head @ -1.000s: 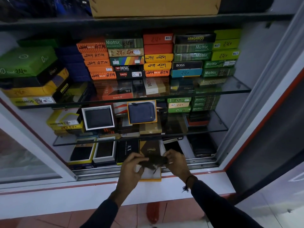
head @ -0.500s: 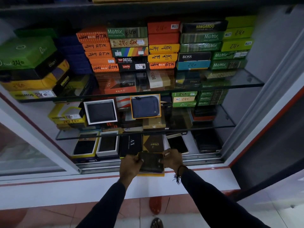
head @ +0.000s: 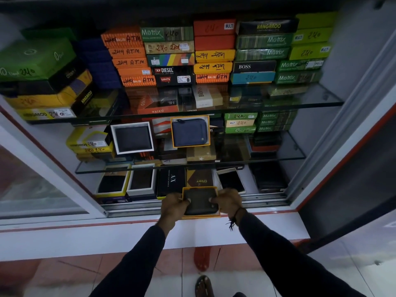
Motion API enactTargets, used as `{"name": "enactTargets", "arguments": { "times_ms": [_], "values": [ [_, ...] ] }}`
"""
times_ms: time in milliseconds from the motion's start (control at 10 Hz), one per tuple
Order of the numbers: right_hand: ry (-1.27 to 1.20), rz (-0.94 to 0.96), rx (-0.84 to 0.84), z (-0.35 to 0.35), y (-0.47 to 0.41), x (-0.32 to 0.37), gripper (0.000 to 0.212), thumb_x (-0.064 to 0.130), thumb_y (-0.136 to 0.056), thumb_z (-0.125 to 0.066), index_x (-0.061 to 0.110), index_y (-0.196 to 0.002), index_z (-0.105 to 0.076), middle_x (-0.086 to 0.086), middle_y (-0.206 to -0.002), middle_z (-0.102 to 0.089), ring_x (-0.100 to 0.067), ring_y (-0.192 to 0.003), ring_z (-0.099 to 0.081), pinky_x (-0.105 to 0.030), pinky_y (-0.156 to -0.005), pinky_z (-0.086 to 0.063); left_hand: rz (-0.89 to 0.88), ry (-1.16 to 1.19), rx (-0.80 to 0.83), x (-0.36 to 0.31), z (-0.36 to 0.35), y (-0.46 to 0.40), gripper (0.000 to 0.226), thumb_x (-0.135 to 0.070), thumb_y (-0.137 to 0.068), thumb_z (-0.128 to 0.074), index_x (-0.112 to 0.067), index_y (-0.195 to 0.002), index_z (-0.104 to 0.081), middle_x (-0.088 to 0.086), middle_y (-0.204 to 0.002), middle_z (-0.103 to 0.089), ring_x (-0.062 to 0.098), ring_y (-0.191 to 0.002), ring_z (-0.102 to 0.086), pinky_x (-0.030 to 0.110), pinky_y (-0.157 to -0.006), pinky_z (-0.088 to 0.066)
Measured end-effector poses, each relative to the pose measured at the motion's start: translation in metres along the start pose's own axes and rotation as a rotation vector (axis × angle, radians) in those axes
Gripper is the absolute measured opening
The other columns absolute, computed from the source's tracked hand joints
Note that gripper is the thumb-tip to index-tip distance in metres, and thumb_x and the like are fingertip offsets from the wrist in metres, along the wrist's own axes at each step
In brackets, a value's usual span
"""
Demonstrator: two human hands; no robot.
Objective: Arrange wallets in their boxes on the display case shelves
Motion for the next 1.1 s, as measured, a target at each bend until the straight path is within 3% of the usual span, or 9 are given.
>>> {"name": "enactTargets", "arguments": {
  "times_ms": [100, 200, 300, 400, 500, 600, 700, 800, 1100],
  "values": [
    [-0.065, 0.039, 0.002, 0.031, 0.01, 0.016, 0.026, -0.001, -0.068, -0.084, 0.008, -0.085, -0.067, -0.029, -0.109, -0.072, -0.046, -0.104, -0.07, -0.059, -0.091, -0.056, -0.108, 0.035, -0.031, -0.017, -0.002, 0.014, 0.02, -0.019, -0.083, -0.081, -0.026, -0.079, -0.063, 0.0, -0.085, -0.07, 0.024, -0.09, -0.07, 0.031, -0.068, -0.06],
    [-0.073, 0.093, -0.022, 0.062, 0.028, 0.032, 0.024, 0.002, -0.068, -0.084, 0.014, -0.079, -0.067, -0.022, -0.103, -0.074, -0.042, -0.101, -0.072, -0.057, -0.089, -0.059, -0.252, 0.033, -0.076, -0.044, -0.004, 0.032, 0.018, -0.021, -0.083, -0.082, -0.029, -0.083, -0.065, -0.011, -0.078, -0.065, 0.014, -0.08, -0.067, 0.015, -0.058, -0.051],
    [-0.175, 0.166, -0.13, 0.09, 0.038, 0.046, 0.036, -0.004, -0.062, -0.089, 0.014, -0.071, -0.059, -0.023, -0.09, -0.069, -0.04, -0.084, -0.073, -0.059, -0.079, -0.06, -0.388, 0.011, -0.142, -0.076, 0.0, 0.043, 0.018, -0.026, -0.08, -0.082, -0.029, -0.074, -0.065, -0.012, -0.074, -0.068, 0.01, -0.073, -0.066, 0.023, -0.062, -0.054],
    [-0.228, 0.294, -0.199, 0.114, 0.032, 0.074, 0.039, -0.011, -0.063, -0.085, 0.013, -0.069, -0.055, -0.021, -0.085, -0.065, -0.028, -0.076, -0.067, -0.06, -0.079, -0.06, -0.542, -0.025, -0.242, -0.12, 0.006, 0.043, 0.012, -0.03, -0.079, -0.081, -0.024, -0.084, -0.071, -0.005, -0.083, -0.07, 0.012, -0.074, -0.065, 0.028, -0.067, -0.054],
    [-0.208, 0.353, -0.315, 0.128, 0.017, 0.115, 0.04, -0.005, -0.063, -0.086, 0.017, -0.071, -0.053, -0.017, -0.087, -0.067, -0.035, -0.091, -0.071, -0.061, -0.086, -0.057, -0.626, -0.104, -0.334, -0.169, 0.009, 0.031, 0.015, -0.029, -0.083, -0.078, -0.017, -0.092, -0.073, 0.001, -0.093, -0.067, 0.02, -0.084, -0.064, 0.029, -0.07, -0.049],
    [-0.166, 0.366, -0.41, 0.136, -0.002, 0.145, 0.036, 0.006, -0.063, -0.089, 0.012, -0.086, -0.062, -0.014, -0.094, -0.071, -0.034, -0.096, -0.07, -0.053, -0.086, -0.059, -0.582, -0.167, -0.33, -0.204, -0.001, 0.004, 0.023, -0.027, -0.09, -0.072, -0.012, -0.108, -0.072, 0.008, -0.11, -0.071, 0.026, -0.101, -0.068, 0.04, -0.085, -0.059],
    [-0.131, 0.339, -0.454, 0.143, -0.023, 0.159, 0.038, 0.005, -0.067, -0.085, 0.004, -0.101, -0.068, -0.018, -0.104, -0.074, -0.035, -0.104, -0.069, -0.046, -0.088, -0.059, -0.515, -0.197, -0.294, -0.224, -0.016, -0.02, 0.026, -0.024, -0.092, -0.071, -0.011, -0.114, -0.069, 0.011, -0.114, -0.071, 0.025, -0.104, -0.07, 0.039, -0.085, -0.062],
    [-0.068, 0.368, -0.507, 0.147, -0.033, 0.166, 0.036, 0.004, -0.07, -0.082, 0.005, -0.104, -0.07, -0.016, -0.102, -0.076, -0.031, -0.099, -0.072, -0.026, -0.073, -0.052, -0.523, -0.23, -0.317, -0.233, -0.031, -0.037, 0.024, -0.021, -0.091, -0.072, -0.01, -0.112, -0.069, 0.013, -0.112, -0.072, 0.028, -0.103, -0.071, 0.042, -0.084, -0.063],
    [-0.018, 0.346, -0.513, 0.161, -0.05, 0.149, 0.028, 0.015, -0.074, -0.078, 0.007, -0.101, -0.075, -0.014, -0.105, -0.077, -0.031, -0.103, -0.071, -0.04, -0.091, -0.058, -0.55, -0.191, -0.292, -0.227, -0.044, -0.049, 0.028, -0.027, -0.091, -0.072, -0.013, -0.115, -0.067, 0.009, -0.117, -0.069, 0.022, -0.1, -0.07, 0.036, -0.079, -0.063]
  ]
}}
Point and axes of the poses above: each hand's wrist, its own y-axis away from the middle knuckle, its own z-axis out of the back of the hand, x = y × z, the point moved 2 cm from there along -y, towards the middle knuckle
